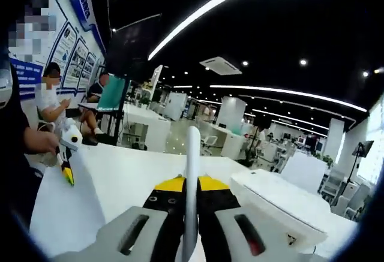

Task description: Organize the stack of printing papers by aligning and flattening the scattered papers on the table

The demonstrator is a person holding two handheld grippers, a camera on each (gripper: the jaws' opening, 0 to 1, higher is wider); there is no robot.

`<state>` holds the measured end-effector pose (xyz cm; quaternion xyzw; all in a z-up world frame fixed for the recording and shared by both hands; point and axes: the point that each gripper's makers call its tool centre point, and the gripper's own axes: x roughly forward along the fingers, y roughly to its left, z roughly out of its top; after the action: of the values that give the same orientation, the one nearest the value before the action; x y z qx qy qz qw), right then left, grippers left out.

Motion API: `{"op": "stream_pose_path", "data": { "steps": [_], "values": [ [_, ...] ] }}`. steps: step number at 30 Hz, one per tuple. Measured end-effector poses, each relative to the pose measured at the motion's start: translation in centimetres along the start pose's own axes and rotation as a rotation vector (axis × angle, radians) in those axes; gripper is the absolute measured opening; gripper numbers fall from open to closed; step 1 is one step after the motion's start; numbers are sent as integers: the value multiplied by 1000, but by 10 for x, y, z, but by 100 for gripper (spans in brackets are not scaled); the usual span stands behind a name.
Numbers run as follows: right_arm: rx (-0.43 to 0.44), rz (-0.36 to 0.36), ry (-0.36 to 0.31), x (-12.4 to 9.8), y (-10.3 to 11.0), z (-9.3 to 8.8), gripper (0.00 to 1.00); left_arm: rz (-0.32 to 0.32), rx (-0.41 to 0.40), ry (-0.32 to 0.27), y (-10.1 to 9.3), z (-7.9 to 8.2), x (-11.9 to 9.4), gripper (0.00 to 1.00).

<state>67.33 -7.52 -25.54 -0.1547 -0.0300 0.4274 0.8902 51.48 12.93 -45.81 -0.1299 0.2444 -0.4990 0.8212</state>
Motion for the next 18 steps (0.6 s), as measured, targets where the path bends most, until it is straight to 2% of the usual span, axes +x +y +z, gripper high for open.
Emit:
{"op": "stream_pose_path", "data": {
  "steps": [10,18],
  "values": [
    [-52,29,-71,-31,12,51,3,1,1,7,3,2,3,7],
    [-60,63,-86,-47,26,66,3,0,-1,12,7,2,4,7]
  ]
}}
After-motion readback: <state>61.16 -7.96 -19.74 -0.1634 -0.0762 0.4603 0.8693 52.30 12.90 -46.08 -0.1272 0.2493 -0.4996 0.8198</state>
